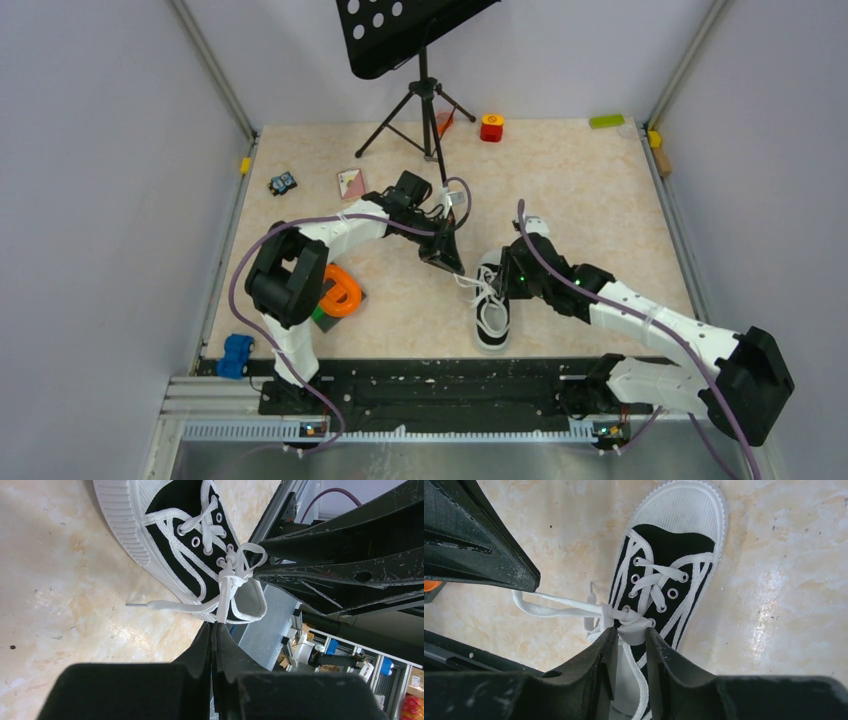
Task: Tie the shoes
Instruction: Tie the shoelace on the shoe.
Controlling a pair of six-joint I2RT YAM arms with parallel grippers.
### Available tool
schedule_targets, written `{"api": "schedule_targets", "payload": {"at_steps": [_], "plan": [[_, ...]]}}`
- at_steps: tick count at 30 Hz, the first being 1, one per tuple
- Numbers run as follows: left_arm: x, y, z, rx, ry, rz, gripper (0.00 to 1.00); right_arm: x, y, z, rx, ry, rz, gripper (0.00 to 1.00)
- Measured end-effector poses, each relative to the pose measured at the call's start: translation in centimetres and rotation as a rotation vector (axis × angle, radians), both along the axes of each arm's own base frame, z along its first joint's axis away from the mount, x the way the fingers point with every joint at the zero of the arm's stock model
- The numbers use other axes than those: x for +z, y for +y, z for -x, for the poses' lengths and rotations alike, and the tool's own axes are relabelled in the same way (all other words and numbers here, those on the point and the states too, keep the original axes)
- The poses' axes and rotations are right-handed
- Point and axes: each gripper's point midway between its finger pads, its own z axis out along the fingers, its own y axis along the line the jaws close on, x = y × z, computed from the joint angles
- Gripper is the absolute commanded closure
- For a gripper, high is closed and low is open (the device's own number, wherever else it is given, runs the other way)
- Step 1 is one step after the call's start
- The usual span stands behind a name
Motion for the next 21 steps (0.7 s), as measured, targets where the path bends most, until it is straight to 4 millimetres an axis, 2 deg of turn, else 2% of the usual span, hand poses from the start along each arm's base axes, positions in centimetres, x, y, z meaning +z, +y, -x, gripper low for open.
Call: {"api": "schedule_targets", "payload": {"at_steps": [5, 7, 9, 16, 21], "plan": [[0.0, 0.0, 0.0, 0.0, 0.0, 0.0, 1.0, 0.1, 0.0, 0.0, -0.001, -0.002, -0.003, 0.82], [0.0, 0.0, 0.0, 0.0, 0.0, 0.0, 1.0, 0.1, 0.0, 0.0, -0.001, -0.003, -0.005, 0.89], [0.0, 0.0, 0.0, 0.0, 0.0, 0.0, 1.0, 0.2, 0.0, 0.0, -0.002, -0.003, -0.006, 1.0], [-0.1, 0.1, 0.0, 0.001, -0.001, -0.005, 1.0, 0.3, 0.0, 0.1, -0.014, -0.007, -0.026, 1.0], [-1.0, 0.5, 0.5, 0.0, 0.014, -0.027, 1.0, -0.2, -0.6, 0.6, -0.038, -0.002, -0.043, 1.0]]}}
